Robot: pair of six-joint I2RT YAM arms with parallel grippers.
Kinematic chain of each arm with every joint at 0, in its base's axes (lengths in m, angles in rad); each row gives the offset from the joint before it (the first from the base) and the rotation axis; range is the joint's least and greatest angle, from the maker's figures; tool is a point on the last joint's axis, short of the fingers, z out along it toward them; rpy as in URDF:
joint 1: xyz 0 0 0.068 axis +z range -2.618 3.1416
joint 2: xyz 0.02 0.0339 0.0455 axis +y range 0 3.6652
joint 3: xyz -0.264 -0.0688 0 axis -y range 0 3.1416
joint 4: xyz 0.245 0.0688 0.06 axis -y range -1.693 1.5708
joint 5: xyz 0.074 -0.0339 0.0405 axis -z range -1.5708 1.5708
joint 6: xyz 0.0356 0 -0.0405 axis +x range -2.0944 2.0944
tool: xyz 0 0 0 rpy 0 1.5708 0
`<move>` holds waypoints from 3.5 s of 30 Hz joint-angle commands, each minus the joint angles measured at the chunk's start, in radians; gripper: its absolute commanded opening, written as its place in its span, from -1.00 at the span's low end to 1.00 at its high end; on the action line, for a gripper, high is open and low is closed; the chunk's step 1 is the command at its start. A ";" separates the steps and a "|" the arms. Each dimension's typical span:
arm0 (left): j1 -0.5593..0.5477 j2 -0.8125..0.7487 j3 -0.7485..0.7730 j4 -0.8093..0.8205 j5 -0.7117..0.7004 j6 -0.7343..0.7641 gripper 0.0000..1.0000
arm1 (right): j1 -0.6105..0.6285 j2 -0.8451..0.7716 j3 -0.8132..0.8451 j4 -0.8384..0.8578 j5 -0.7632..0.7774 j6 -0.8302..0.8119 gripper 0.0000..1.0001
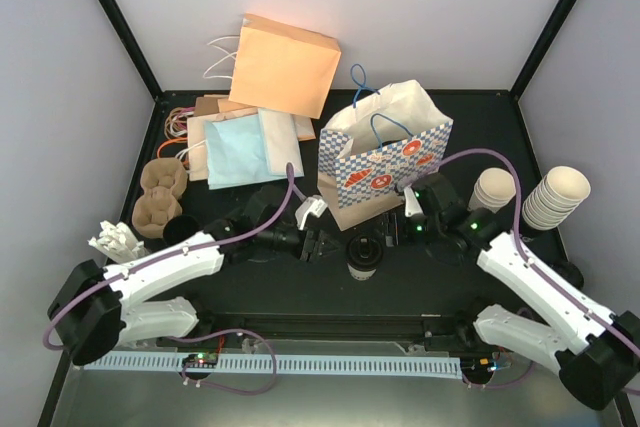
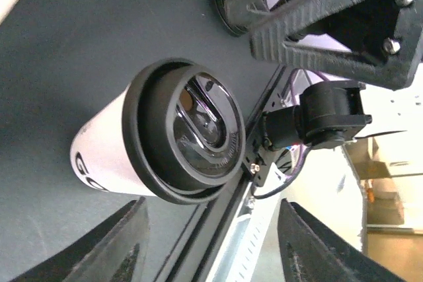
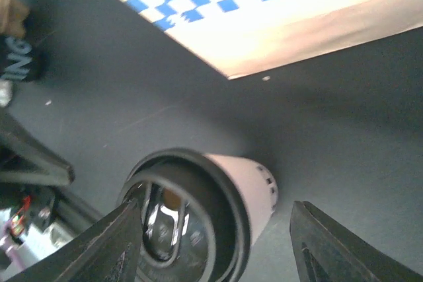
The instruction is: Pack the takeout coffee
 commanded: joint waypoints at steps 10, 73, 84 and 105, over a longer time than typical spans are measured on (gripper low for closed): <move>-0.057 0.027 -0.005 0.118 -0.026 -0.154 -0.22 | -0.017 -0.092 -0.139 0.114 -0.235 -0.018 -0.09; -0.053 0.219 0.031 -0.003 -0.128 -0.032 -0.37 | -0.058 -0.086 -0.252 0.122 -0.156 -0.006 -0.31; -0.055 0.261 0.008 0.010 -0.131 -0.027 -0.41 | -0.057 -0.091 -0.303 0.144 -0.179 0.023 -0.31; -0.067 0.284 0.002 0.048 -0.109 -0.053 -0.43 | -0.057 -0.143 -0.316 0.148 -0.174 0.055 -0.34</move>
